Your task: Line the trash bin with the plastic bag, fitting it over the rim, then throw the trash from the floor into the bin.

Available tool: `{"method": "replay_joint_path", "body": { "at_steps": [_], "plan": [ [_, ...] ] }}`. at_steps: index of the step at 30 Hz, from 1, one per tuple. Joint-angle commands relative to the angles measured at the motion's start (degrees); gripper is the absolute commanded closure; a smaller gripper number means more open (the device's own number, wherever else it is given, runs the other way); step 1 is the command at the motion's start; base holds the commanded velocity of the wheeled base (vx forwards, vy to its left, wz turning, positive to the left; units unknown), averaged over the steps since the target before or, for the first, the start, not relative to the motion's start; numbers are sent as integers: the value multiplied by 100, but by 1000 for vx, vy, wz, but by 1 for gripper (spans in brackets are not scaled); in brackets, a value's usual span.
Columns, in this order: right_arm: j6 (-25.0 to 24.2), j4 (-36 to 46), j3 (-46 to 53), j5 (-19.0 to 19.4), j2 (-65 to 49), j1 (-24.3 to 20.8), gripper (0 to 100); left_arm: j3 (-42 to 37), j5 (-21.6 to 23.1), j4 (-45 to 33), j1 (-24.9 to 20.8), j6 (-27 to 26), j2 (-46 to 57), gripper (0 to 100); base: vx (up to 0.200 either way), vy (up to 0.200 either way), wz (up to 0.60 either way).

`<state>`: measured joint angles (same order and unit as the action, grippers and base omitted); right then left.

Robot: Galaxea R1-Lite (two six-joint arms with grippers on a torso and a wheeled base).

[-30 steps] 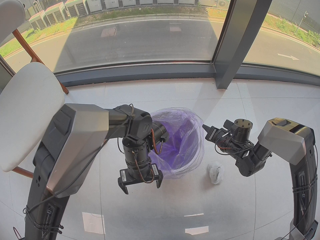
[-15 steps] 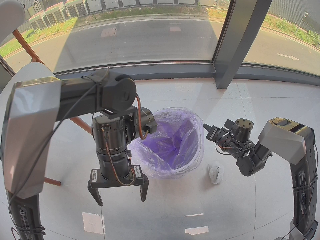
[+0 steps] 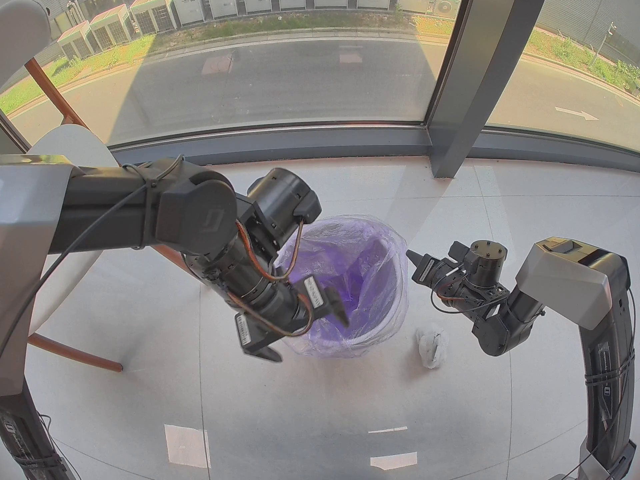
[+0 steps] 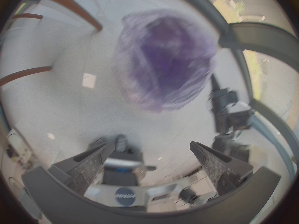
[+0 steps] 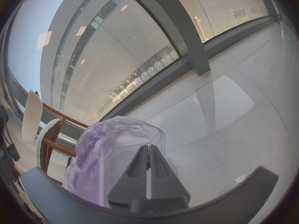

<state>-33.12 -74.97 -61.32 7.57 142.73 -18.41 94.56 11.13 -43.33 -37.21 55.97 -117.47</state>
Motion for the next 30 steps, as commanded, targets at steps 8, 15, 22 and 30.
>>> {"method": "replay_joint_path", "body": {
  "at_steps": [8, 15, 22, 30],
  "plan": [
    [-10, -123, 120, -10, 18, -23, 100, 238, -744, 1397, 223, 195, -927, 0, 0, 0, 0],
    [-19, -132, 129, -10, 36, -23, 100, 247, -770, 1371, 293, 143, -927, 0, 0, 0, 0],
    [-19, -123, 129, -10, 45, -40, 100, 396, -761, 1353, 319, 151, -1173, 0, 0, 0, 0],
    [-10, -123, 120, -10, 36, -31, 100, 1425, -761, 711, 337, 151, -1665, 0, 0, 0, 0]
  ]
}}
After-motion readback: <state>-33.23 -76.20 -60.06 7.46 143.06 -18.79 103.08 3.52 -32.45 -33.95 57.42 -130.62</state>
